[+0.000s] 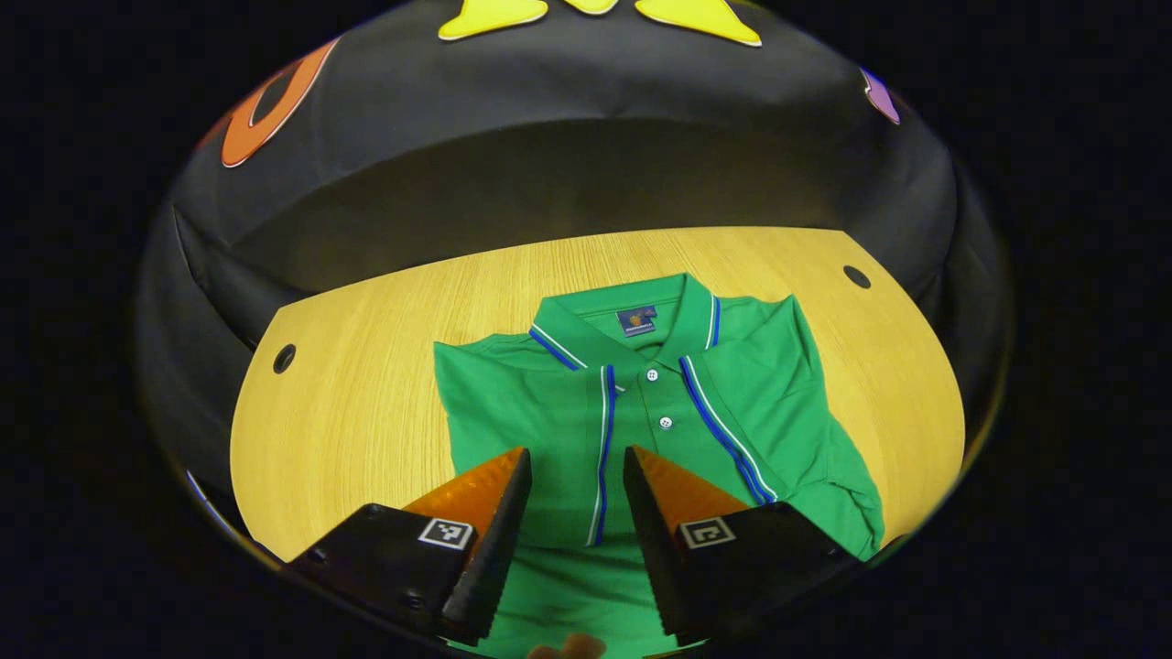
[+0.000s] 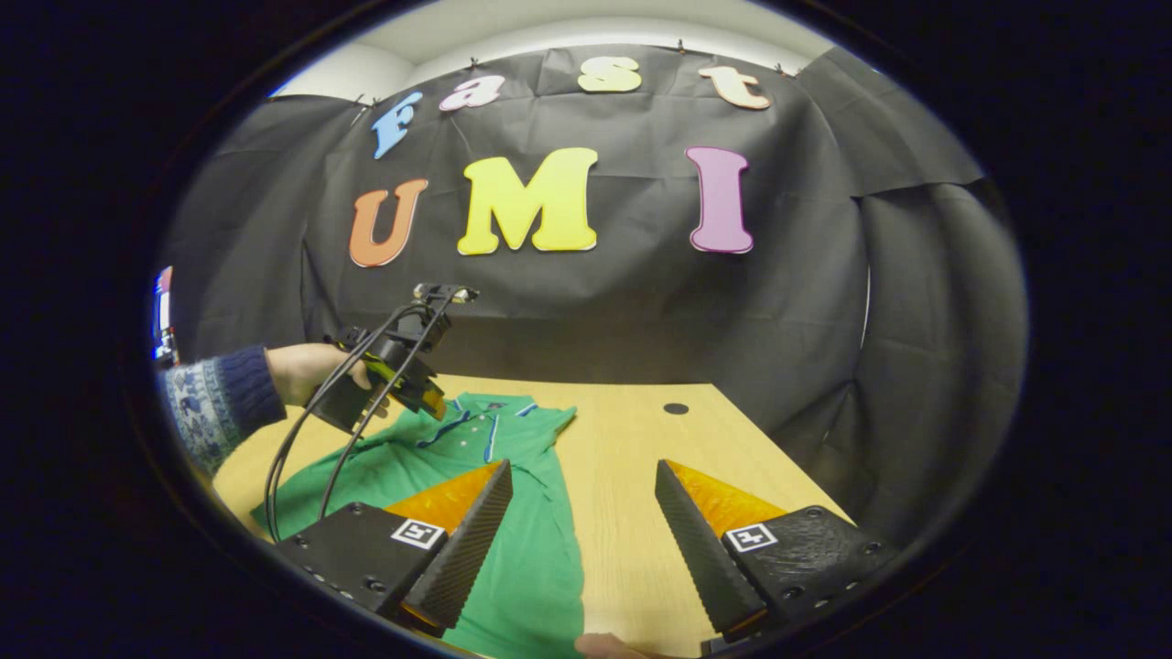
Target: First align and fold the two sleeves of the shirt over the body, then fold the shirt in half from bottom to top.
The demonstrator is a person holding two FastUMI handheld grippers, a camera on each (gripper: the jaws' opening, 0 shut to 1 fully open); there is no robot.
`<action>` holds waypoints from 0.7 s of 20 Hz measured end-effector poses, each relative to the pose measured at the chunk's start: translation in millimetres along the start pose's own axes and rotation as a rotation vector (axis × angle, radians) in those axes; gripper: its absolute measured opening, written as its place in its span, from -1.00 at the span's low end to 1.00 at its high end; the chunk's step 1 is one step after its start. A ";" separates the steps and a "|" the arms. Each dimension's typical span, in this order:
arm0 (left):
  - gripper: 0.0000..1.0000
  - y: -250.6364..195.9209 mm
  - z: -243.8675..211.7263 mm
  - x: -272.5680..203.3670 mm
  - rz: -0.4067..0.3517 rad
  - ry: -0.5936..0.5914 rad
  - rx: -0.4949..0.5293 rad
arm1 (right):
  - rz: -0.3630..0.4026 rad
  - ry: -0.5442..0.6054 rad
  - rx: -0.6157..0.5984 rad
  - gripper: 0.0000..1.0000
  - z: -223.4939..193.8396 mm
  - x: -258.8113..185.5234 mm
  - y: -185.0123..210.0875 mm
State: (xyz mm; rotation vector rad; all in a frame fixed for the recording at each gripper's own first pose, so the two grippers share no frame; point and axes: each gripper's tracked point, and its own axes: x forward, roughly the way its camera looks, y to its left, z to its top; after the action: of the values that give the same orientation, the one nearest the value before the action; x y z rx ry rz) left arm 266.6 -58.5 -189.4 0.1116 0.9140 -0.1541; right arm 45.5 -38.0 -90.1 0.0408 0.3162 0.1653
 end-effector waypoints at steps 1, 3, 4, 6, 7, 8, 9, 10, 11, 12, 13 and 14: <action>0.41 -0.2 1.6 -7.3 -0.008 -0.020 -0.015 | -0.002 0.001 0.002 0.91 -0.3 0.3 0.0; 0.60 7.4 5.5 -31.3 0.008 -0.065 0.011 | 0.008 0.011 0.010 0.94 -0.5 -2.1 3.4; 0.68 11.5 6.1 -44.6 0.017 -0.091 0.036 | 0.022 0.014 0.019 0.91 -0.3 -5.7 7.5; 0.83 12.6 6.2 -74.2 0.025 -0.146 0.049 | 0.022 0.011 0.031 0.94 1.3 -9.3 8.1; 0.84 12.3 3.1 -88.8 0.016 -0.170 0.044 | 0.013 0.008 0.027 0.90 1.8 -11.7 7.1; 0.84 12.8 0.6 -105.9 0.009 -0.198 0.034 | 0.012 0.007 0.023 0.90 2.4 -14.9 9.2; 0.84 14.6 -3.2 -120.9 -0.001 -0.229 0.018 | 0.020 0.007 0.020 0.91 3.8 -19.3 12.8; 0.84 17.0 -7.3 -137.9 -0.002 -0.265 0.004 | 0.034 0.007 0.021 0.93 3.3 -25.5 17.7; 0.87 23.7 -13.8 -152.5 0.011 -0.305 -0.005 | 0.048 0.009 0.026 0.90 3.9 -30.9 22.3; 0.93 29.9 -26.6 -166.9 0.025 -0.334 -0.009 | 0.052 0.018 0.029 0.90 2.5 -36.3 23.6; 0.93 36.6 -41.4 -176.3 0.051 -0.351 -0.016 | 0.046 0.025 0.032 0.87 1.0 -40.9 22.8; 0.93 42.0 -58.0 -182.1 0.067 -0.353 -0.019 | 0.035 0.032 0.028 0.91 -1.6 -44.0 19.8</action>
State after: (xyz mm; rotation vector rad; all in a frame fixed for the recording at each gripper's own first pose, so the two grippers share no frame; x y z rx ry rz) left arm 119.7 7.7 -78.5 0.0934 0.5591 -0.0990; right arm 0.6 -25.8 -76.8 0.0713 0.3503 0.1969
